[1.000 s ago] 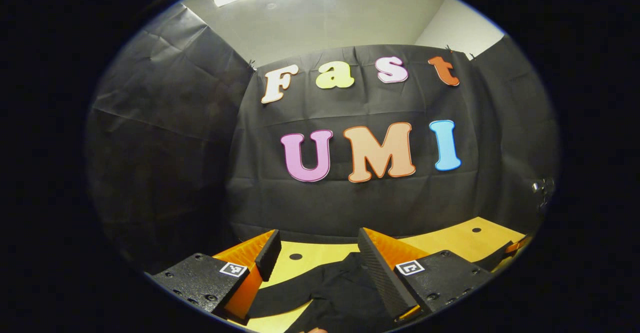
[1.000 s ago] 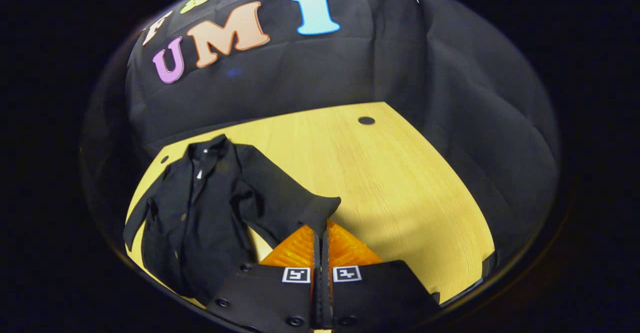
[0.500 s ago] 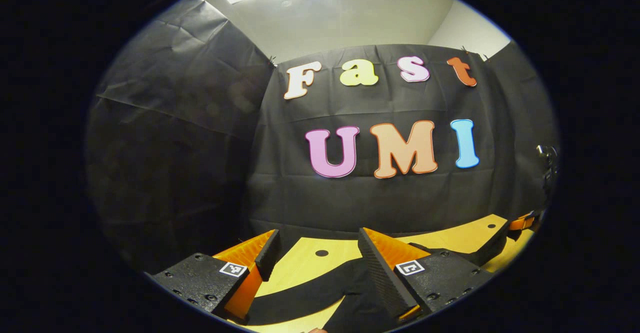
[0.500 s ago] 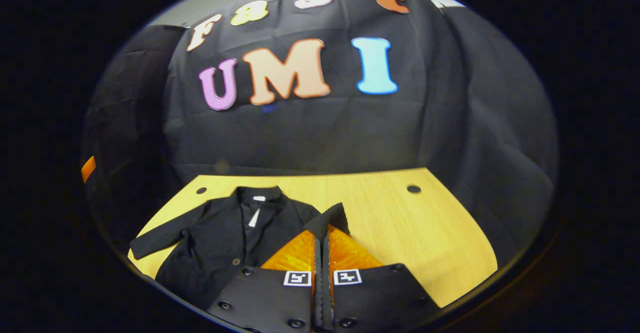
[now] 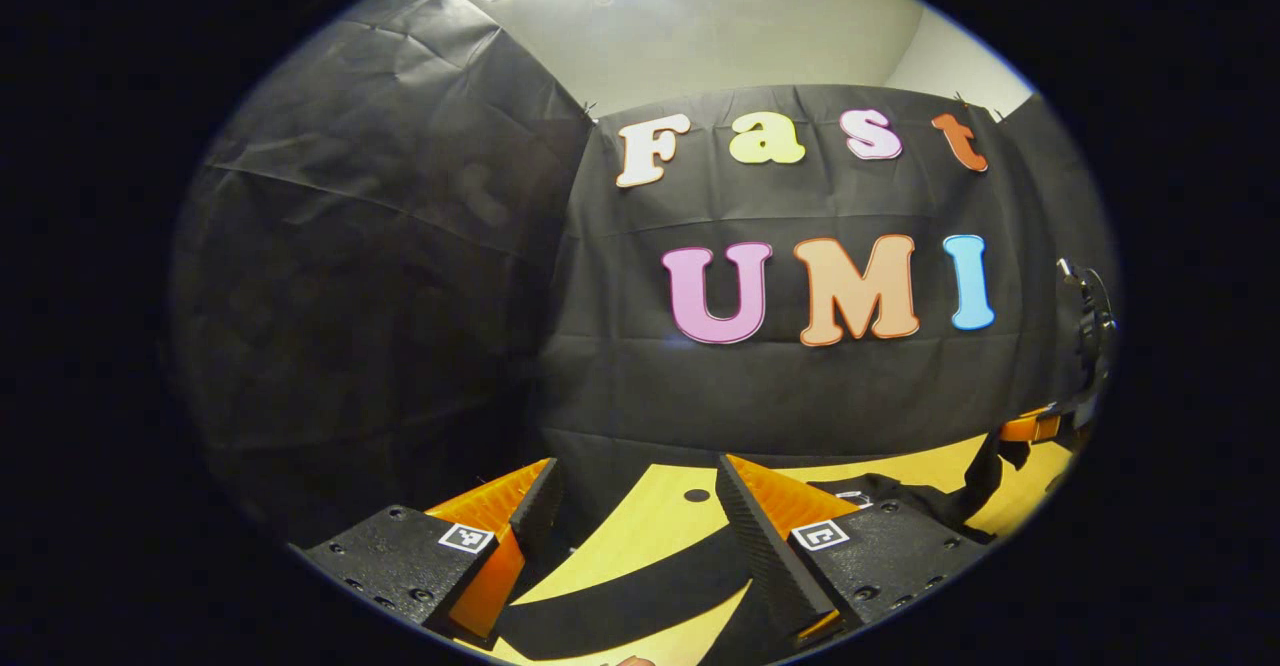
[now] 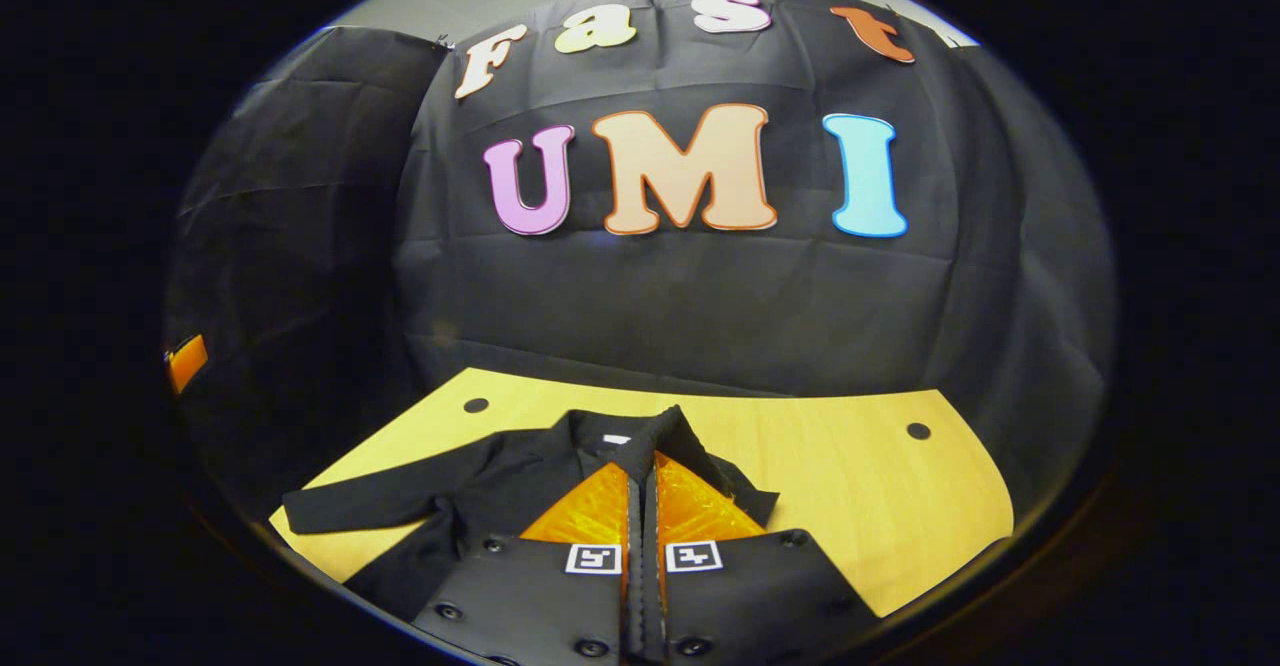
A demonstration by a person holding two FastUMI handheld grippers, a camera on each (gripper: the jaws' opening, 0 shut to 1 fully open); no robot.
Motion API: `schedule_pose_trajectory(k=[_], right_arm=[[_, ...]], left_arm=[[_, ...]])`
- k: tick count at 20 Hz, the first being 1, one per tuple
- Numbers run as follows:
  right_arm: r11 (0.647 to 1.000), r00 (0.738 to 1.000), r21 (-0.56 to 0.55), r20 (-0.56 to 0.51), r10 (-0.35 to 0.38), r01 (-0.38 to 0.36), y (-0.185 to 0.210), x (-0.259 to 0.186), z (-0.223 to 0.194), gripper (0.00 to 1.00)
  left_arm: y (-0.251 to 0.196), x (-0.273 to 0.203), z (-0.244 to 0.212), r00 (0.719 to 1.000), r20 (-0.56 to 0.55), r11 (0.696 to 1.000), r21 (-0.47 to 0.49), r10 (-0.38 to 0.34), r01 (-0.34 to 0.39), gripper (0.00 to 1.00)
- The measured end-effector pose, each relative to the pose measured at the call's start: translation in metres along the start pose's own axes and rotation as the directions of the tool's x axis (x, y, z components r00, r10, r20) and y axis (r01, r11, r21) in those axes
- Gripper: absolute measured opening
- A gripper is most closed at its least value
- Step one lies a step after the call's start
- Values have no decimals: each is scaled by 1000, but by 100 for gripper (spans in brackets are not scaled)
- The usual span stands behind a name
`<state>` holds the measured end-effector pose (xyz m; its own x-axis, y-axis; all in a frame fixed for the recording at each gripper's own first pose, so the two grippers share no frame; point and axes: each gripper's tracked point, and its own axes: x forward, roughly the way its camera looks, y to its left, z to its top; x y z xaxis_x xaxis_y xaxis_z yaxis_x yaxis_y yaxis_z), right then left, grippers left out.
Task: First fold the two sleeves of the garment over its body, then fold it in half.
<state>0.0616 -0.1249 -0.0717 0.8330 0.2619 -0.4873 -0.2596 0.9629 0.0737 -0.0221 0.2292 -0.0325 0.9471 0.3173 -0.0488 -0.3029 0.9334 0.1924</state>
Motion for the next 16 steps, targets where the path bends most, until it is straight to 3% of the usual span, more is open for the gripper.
schedule_pose_trajectory(k=[8, 16], right_arm=[[993, 995, -58, -10, 104, -104, 6, -7, 1, 2], [987, 987, -74, -85, 137, -143, 8, -8, -4, 2]], left_arm=[[46, 6, -17, 999, -30, 999, -2, 37, -37, 94], [72, 16, -52, 993, -112, 999, -21, 32, -35, 94]])
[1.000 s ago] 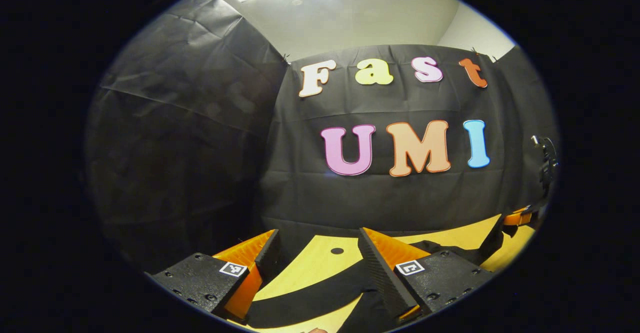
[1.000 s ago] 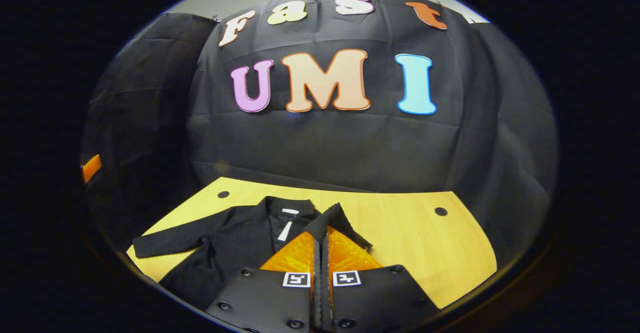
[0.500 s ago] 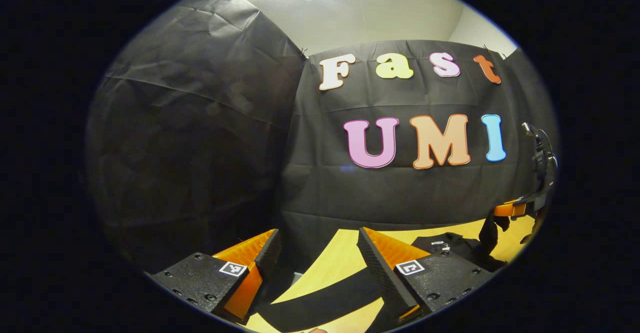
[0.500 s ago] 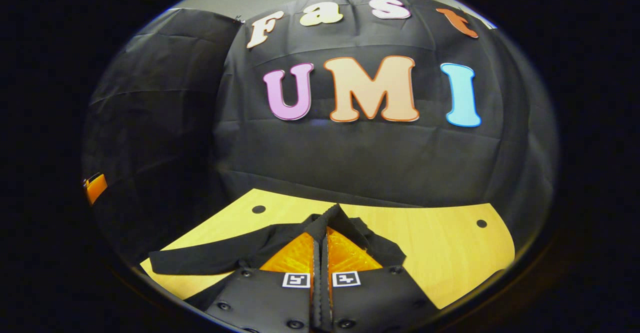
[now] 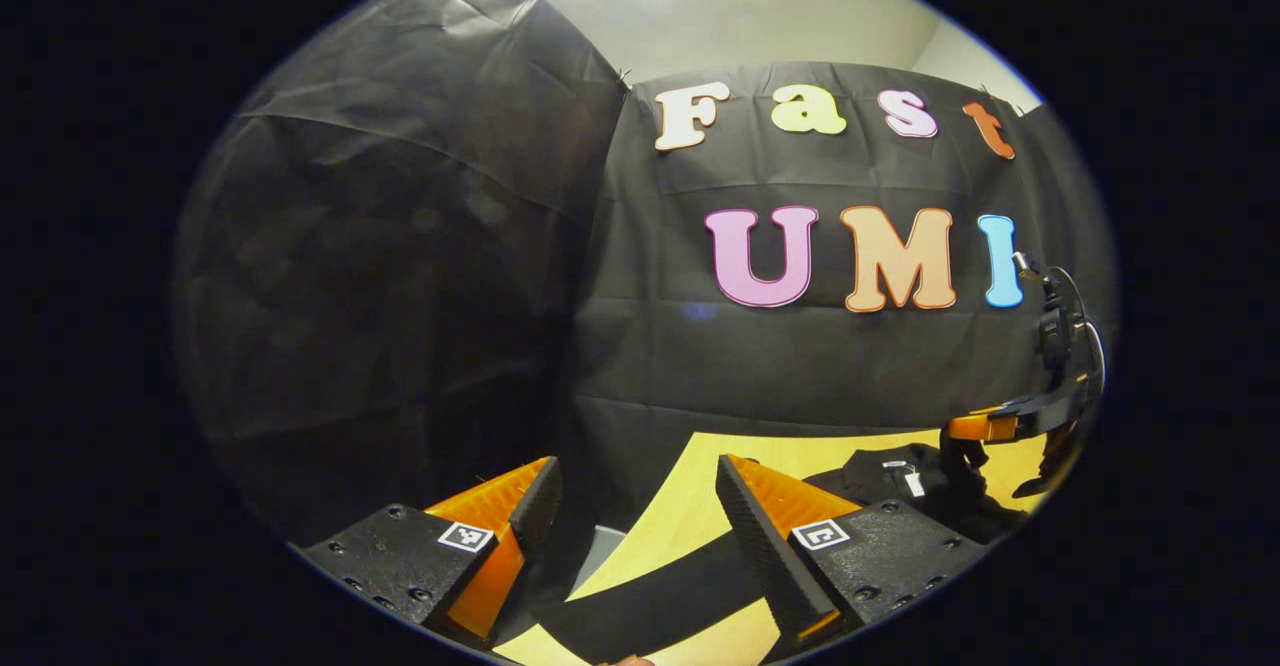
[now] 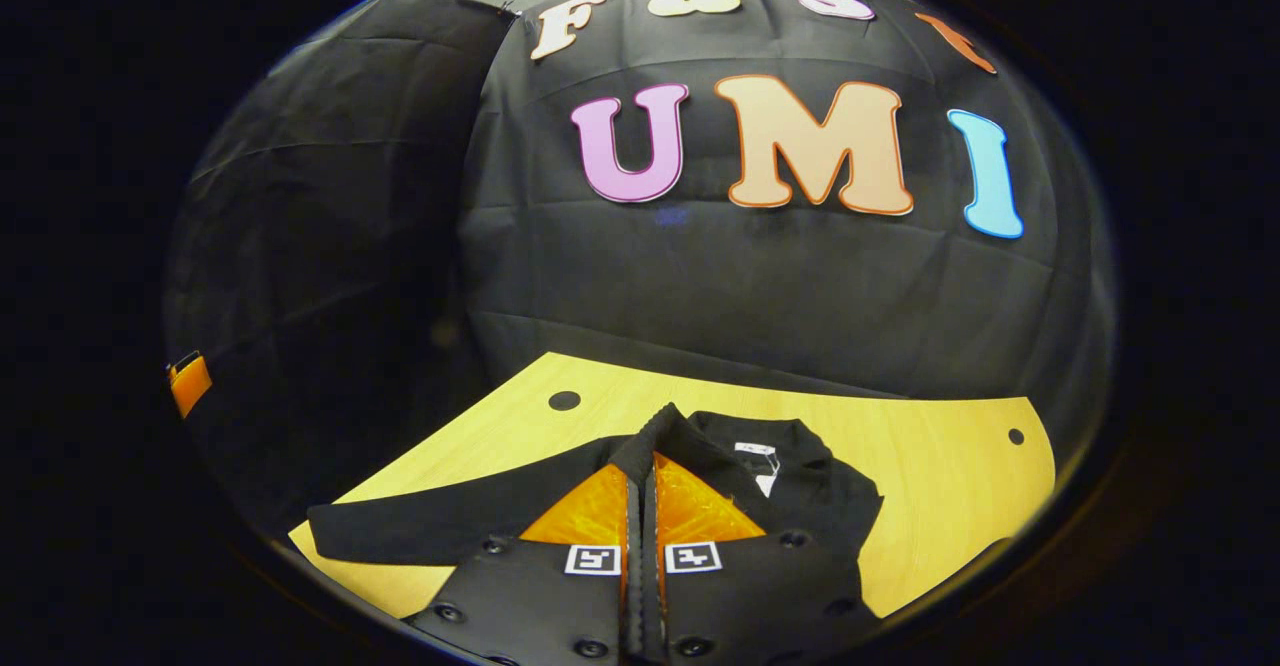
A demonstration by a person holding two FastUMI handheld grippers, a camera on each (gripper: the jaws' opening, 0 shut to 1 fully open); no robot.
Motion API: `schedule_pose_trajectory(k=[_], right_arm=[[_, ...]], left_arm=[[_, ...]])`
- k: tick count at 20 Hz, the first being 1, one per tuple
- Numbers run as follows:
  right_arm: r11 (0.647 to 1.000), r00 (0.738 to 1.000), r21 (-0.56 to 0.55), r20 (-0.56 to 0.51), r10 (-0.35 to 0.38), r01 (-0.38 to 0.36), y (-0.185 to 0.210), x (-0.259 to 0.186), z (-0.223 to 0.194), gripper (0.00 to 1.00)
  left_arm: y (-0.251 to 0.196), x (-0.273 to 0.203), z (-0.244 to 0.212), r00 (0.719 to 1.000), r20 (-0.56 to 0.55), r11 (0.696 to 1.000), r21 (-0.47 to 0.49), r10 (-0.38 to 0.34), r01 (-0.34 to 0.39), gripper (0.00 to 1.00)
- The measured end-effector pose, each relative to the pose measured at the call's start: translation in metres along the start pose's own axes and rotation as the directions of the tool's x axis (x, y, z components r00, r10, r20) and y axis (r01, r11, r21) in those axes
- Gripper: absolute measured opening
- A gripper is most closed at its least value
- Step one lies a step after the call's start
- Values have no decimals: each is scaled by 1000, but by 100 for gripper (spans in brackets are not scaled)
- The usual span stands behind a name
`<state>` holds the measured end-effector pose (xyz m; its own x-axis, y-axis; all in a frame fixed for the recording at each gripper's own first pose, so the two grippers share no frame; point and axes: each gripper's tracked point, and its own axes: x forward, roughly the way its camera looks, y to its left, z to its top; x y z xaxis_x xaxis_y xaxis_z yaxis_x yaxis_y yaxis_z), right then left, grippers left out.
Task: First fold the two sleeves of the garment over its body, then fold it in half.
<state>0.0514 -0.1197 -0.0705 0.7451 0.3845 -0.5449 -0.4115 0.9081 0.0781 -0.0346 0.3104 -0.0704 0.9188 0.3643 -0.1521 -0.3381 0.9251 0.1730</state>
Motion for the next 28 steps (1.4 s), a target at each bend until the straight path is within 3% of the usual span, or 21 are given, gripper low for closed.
schedule_pose_trajectory(k=[9, 10, 13, 15, 19, 28], right_arm=[[998, 993, -66, -122, -4, -5, 2, 2, -14, 2], [998, 993, -60, -117, -2, -5, 5, -1, -12, 16], [996, 1000, -82, -5, -30, 30, 2, 6, 10, 98], [994, 998, -99, 44, -37, 42, 0, 4, 21, 99], [991, 997, -109, 7, -73, 74, -20, -13, 14, 99], [978, 985, -132, -25, -168, 164, -61, -38, -4, 99]], left_arm=[[28, 7, -19, 998, -57, 999, -22, 36, -37, 94], [29, 7, -24, 997, -67, 999, -27, 36, -38, 94], [29, 9, -37, 994, -107, 998, -52, 21, -27, 94], [24, 13, -61, 982, -189, 996, -82, 7, -23, 93], [22, 21, -110, 945, -327, 983, -177, -22, -39, 94], [26, 26, -213, 825, -566, 979, -173, -8, -110, 97]])
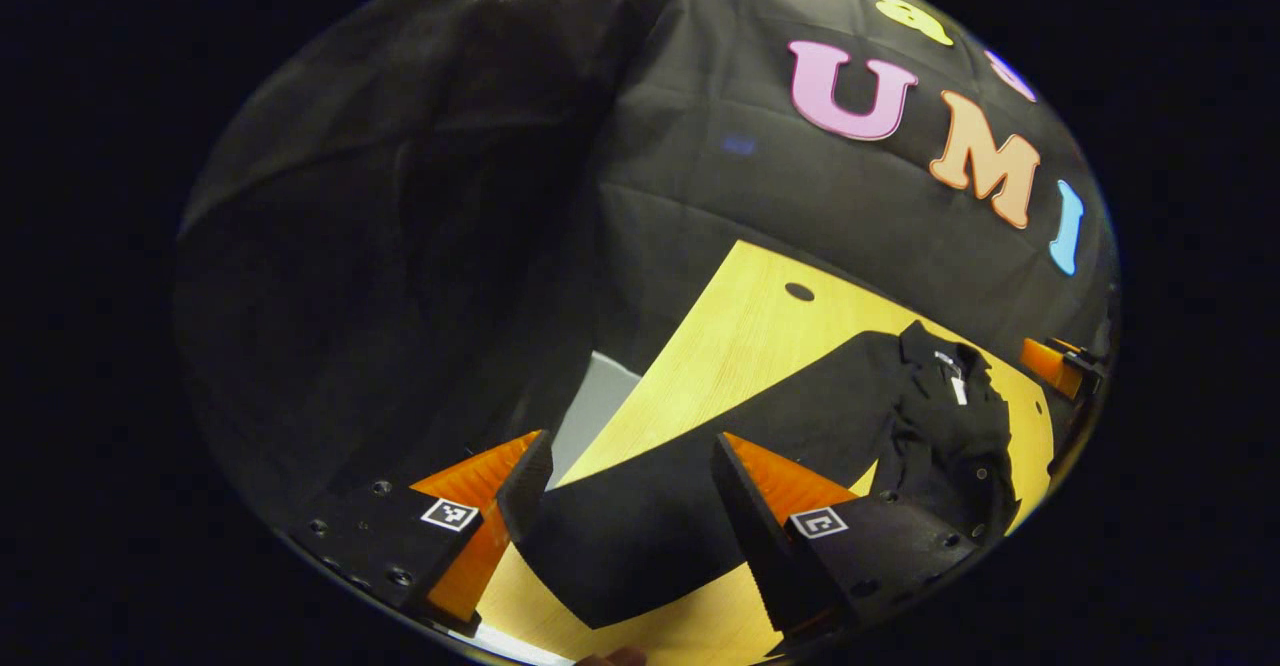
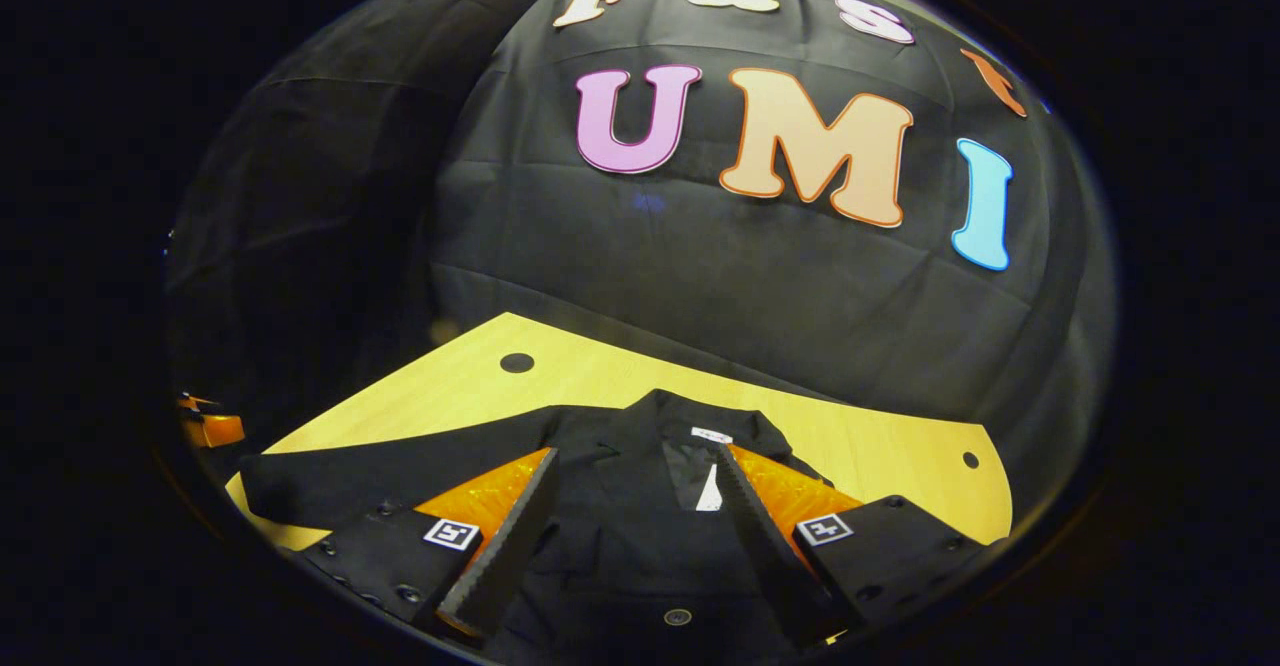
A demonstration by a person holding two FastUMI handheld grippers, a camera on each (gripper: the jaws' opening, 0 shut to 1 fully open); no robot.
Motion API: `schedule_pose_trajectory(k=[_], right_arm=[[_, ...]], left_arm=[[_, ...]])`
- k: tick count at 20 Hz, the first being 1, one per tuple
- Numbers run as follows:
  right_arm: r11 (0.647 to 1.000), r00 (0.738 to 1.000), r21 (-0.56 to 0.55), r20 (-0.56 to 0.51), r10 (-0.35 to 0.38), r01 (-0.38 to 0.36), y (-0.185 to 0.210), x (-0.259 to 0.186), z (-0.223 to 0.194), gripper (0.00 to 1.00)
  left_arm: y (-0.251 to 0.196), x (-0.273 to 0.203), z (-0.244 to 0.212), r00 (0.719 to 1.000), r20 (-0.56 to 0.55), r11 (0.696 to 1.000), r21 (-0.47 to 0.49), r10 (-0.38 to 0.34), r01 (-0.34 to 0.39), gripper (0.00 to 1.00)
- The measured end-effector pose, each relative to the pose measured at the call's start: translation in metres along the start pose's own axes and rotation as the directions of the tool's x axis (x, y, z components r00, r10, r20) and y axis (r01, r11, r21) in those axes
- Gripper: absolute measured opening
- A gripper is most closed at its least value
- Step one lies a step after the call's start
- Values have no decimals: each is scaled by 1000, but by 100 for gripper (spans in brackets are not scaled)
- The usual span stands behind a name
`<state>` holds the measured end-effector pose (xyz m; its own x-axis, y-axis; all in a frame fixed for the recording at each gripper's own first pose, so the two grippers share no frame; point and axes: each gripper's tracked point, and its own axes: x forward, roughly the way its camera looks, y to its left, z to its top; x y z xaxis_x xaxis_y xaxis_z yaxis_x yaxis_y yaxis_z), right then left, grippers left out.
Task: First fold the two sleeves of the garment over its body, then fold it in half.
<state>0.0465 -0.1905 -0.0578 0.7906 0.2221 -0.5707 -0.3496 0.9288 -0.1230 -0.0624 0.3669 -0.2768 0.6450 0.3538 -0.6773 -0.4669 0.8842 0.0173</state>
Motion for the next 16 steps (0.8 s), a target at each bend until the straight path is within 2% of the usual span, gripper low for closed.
schedule_pose_trajectory(k=[5, 7, 9, 14, 16], right_arm=[[999, 999, -2, -16, -35, 35, -19, -10, -10, 99], [999, 999, 0, -22, -47, 47, -25, -14, -12, 99], [998, 998, -3, -15, -55, 55, -31, -19, -11, 99], [997, 997, -17, 8, -71, 71, -47, -31, -8, 99], [997, 997, -14, 4, -76, 77, -54, -33, -10, 99]], left_arm=[[13, 10, -39, 992, -110, 998, 7, 56, -56, 97], [13, 15, -57, 987, -153, 998, -2, 55, -57, 98], [15, 18, -75, 973, -219, 997, -11, 72, -77, 97], [14, 17, -81, 975, -198, 991, 109, 104, -83, 97], [9, 17, -79, 978, -184, 991, 109, 93, -74, 96]])
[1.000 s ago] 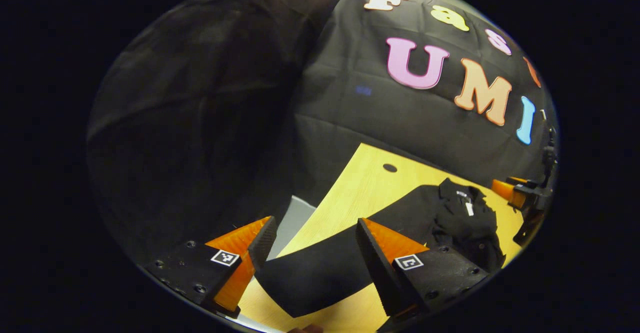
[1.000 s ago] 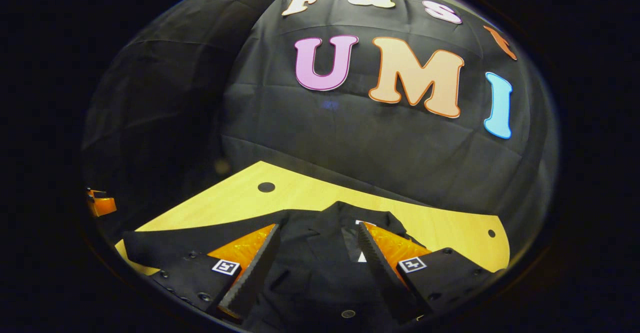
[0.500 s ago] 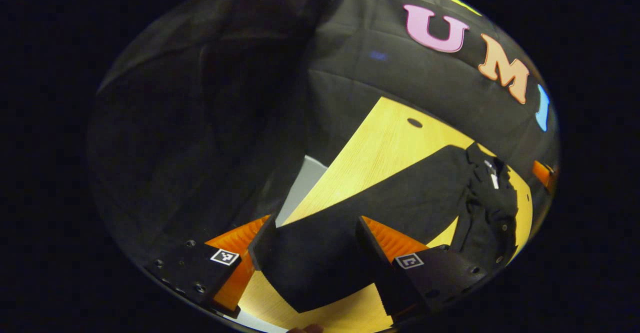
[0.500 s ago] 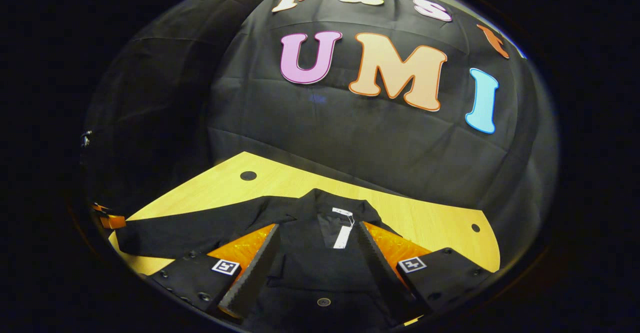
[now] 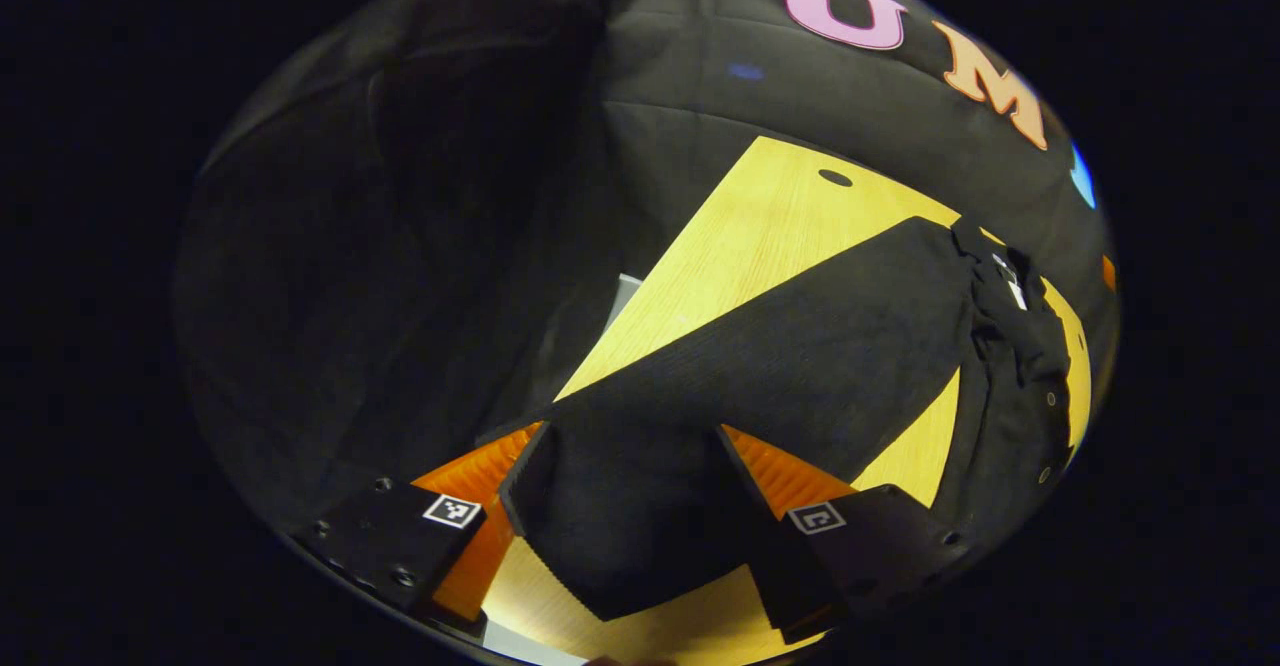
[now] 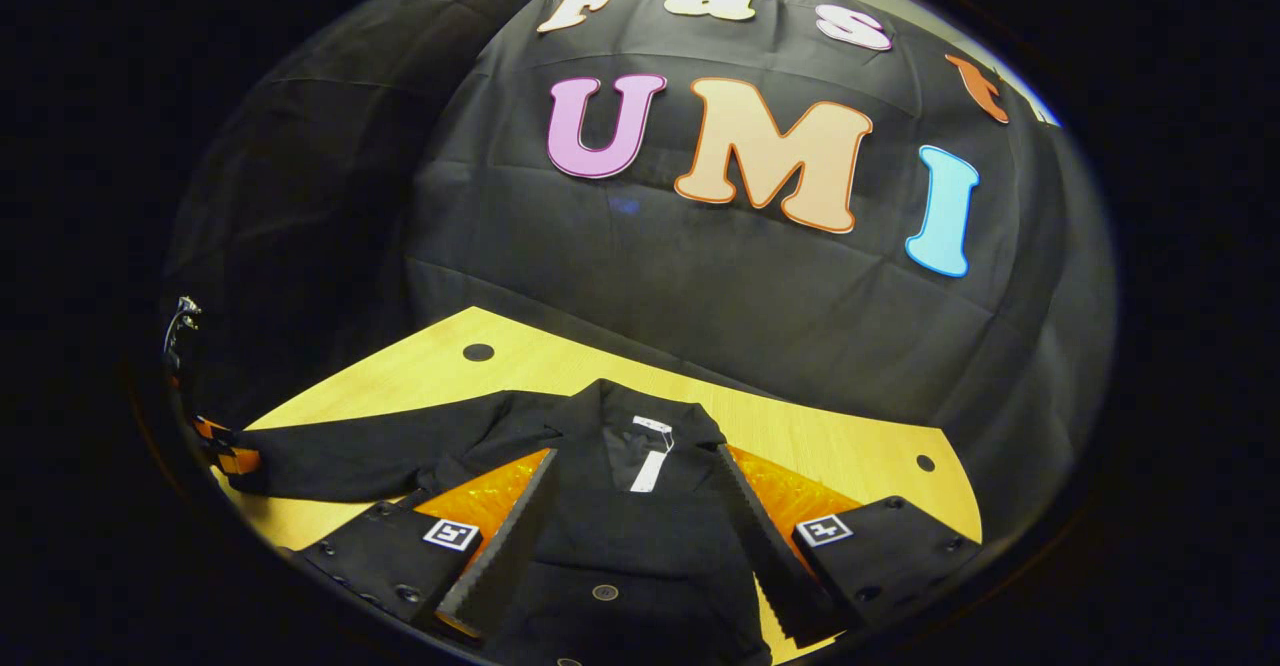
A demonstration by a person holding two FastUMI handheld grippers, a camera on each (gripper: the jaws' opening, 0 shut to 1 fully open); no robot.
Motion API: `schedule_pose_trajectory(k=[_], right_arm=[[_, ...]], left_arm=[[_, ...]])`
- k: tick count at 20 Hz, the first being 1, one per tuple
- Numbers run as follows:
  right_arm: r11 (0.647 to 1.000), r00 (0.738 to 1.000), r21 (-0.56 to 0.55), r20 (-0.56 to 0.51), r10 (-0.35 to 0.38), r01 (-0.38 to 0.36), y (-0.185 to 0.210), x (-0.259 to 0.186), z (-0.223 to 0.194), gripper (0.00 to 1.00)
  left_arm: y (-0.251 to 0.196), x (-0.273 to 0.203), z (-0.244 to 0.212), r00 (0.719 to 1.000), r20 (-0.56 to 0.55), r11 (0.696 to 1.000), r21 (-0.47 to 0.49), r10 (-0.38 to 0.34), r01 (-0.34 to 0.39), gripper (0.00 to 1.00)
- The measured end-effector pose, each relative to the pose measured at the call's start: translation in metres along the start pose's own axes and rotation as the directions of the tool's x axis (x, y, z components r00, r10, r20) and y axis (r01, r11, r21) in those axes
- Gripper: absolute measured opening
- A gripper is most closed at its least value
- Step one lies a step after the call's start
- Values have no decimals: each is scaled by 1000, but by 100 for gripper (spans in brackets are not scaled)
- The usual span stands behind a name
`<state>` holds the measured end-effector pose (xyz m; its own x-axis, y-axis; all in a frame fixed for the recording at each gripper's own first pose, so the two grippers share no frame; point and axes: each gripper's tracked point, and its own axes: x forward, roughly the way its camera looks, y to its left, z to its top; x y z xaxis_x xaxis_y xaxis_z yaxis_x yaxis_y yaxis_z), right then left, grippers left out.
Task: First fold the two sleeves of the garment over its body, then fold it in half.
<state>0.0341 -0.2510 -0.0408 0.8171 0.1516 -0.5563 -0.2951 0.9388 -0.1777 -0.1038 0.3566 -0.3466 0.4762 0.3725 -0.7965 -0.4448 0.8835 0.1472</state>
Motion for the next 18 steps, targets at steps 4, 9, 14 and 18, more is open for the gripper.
schedule_pose_trajectory(k=[4, 9, 14, 18], right_arm=[[1000, 1000, 23, -8, 12, -12, -4, -4, -2, 100], [1000, 999, 13, 25, 21, -21, -9, -15, 2, 99], [1000, 999, 26, 43, 14, -15, -29, -27, -1, 99], [998, 999, 64, 32, 12, -14, -46, -33, -14, 99]], left_arm=[[-14, 1, 3, 999, 30, 999, 12, -40, 40, 47], [-15, -2, 5, 997, 65, 998, -56, -37, 41, 0], [-25, -27, 39, 985, 171, 999, -5, -33, 34, 0], [-44, -49, 78, 967, 253, 999, 17, -36, 33, 0]])
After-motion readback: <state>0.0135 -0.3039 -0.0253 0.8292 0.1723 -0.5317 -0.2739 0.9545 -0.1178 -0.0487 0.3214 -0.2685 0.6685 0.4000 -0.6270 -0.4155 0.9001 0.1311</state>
